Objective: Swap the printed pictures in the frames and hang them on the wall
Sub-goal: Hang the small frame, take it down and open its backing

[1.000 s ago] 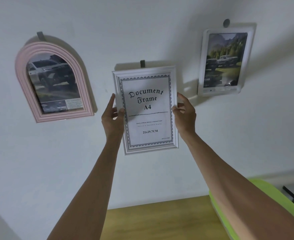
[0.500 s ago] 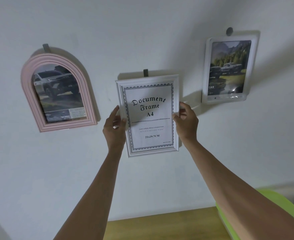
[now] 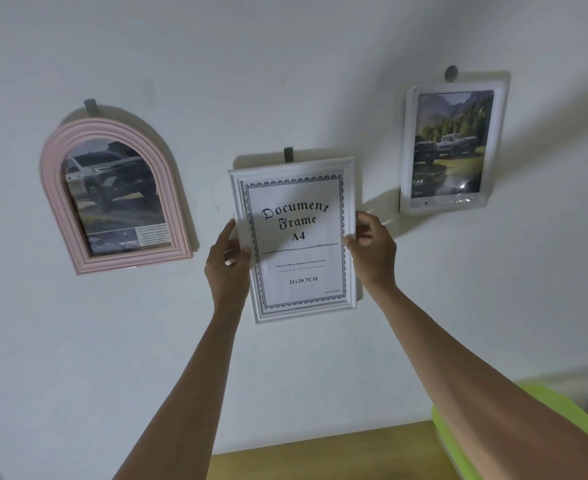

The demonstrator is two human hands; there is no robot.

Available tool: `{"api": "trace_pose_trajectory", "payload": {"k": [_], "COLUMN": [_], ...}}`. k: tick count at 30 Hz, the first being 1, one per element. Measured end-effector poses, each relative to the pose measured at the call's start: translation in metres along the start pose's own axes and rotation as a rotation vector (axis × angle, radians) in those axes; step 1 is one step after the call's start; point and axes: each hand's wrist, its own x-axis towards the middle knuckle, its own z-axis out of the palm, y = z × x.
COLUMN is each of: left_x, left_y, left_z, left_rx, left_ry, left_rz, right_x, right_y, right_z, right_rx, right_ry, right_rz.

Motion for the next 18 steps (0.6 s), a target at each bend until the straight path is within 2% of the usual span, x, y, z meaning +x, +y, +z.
{"api": "trace_pose_trajectory", "payload": {"k": [5,11,15,18], "left_x": [-0.003,-0.007,-0.02,-0.03], "left_y": [0.008,0.034,0.073,0.097], "left_z": [-0.002,0.004,0.028,0.058], "left_rx": [0.036,0.216,0.226,0.136], "left_ry": [0.002,0.109,0.062,-0.016], "left_rz": [0.011,0.24,0.322,0.325], "right_x": [0.0,0.008,0.016,0.028], "right_y": [-0.009,-0.033,-0.053,-0.065], "right_z": [-0.011,-0.033,-0.061,-0.09], "right_rx": [0.014,0.006,0.016,0.004], "right_ry": [0.002,0.025,0.086,0.135], "right_rz": [-0.03,-0.045,-0.046,-0.059]}}
